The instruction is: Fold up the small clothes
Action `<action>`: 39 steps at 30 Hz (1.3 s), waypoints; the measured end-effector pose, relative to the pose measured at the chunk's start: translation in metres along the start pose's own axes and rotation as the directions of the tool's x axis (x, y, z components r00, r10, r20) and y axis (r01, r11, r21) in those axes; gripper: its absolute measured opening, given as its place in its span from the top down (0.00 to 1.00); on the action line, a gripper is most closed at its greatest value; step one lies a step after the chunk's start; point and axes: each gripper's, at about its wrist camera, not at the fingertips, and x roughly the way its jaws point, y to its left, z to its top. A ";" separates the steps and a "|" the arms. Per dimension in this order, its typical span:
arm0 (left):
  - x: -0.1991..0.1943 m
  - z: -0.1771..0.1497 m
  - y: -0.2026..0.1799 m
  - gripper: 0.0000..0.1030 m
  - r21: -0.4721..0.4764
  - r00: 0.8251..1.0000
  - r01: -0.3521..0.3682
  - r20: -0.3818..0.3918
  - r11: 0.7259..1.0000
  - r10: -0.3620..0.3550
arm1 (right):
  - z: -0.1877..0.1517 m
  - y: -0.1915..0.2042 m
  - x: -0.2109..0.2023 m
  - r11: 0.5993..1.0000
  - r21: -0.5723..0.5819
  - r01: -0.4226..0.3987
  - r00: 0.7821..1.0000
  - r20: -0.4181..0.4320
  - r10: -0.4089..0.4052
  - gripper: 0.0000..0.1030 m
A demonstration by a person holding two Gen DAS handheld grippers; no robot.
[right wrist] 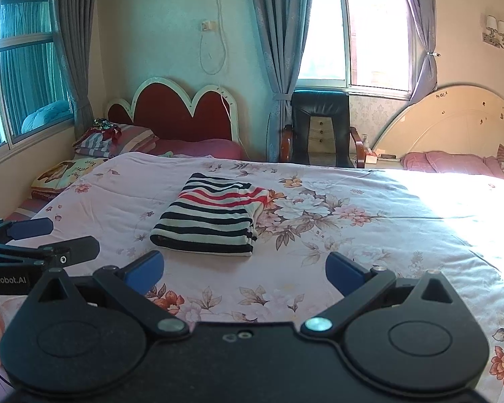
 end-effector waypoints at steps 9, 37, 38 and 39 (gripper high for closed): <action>0.001 -0.001 -0.001 0.00 -0.003 1.000 -0.010 0.003 1.000 0.010 | -0.001 0.007 0.003 1.000 -0.004 -0.011 1.000 -0.001 0.011 0.01; -0.003 -0.003 0.001 0.00 -0.009 1.000 -0.028 0.013 1.000 0.028 | 0.000 0.013 0.006 1.000 -0.007 -0.022 1.000 0.003 0.022 0.01; -0.002 -0.003 0.002 0.00 -0.011 1.000 -0.028 0.013 1.000 0.028 | 0.000 0.013 0.006 1.000 -0.008 -0.024 1.000 0.003 0.024 0.01; -0.002 -0.003 0.003 0.00 -0.011 1.000 -0.028 0.013 1.000 0.028 | 0.001 0.012 0.006 1.000 -0.008 -0.025 1.000 0.002 0.025 0.01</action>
